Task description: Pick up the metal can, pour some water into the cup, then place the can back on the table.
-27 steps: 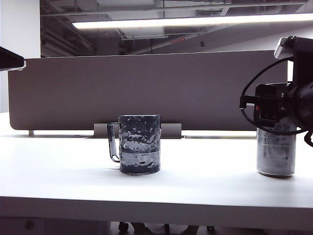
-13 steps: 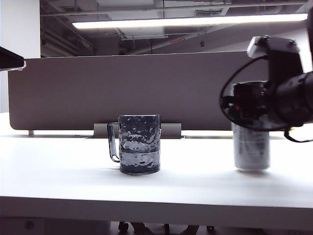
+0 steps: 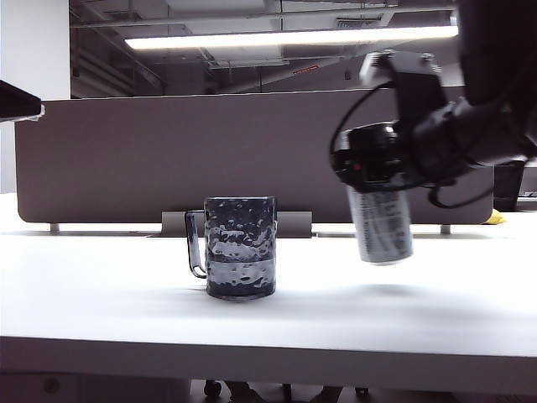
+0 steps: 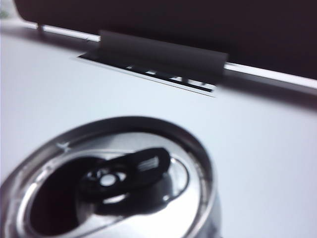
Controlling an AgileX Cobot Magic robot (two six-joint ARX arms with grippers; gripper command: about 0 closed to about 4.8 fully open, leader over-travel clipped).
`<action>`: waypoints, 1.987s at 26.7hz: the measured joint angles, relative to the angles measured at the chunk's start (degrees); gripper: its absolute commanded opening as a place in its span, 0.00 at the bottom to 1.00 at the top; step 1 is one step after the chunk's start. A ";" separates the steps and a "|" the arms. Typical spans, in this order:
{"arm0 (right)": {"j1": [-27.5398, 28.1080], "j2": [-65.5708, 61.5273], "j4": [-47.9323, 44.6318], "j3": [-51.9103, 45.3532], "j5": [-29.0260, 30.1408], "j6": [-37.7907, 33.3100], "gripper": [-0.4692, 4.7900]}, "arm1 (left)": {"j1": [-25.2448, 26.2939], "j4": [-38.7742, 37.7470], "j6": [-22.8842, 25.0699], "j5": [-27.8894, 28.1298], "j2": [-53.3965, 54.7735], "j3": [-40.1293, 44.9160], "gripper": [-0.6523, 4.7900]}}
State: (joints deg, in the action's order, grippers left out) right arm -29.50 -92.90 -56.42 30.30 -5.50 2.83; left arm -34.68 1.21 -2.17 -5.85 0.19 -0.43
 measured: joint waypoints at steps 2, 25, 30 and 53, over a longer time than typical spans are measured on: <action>-0.85 -0.02 2.82 2.01 0.31 2.03 0.58 | 0.09 0.00 0.00 0.00 0.00 0.00 0.11; -7.98 -0.02 20.83 15.76 0.98 21.22 0.58 | 5.31 0.00 0.00 -0.17 0.00 0.00 0.11; -8.52 -0.02 23.12 16.87 0.07 24.98 0.58 | 5.31 0.00 0.00 -0.17 0.00 0.00 0.11; -9.49 -0.04 25.24 17.29 -0.87 39.58 0.58 | 6.49 0.00 0.00 -0.17 -0.02 0.00 0.11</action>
State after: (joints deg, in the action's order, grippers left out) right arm -38.98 -92.95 -31.18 47.59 -6.37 42.41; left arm -28.18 1.21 -2.17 -6.02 0.16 -0.43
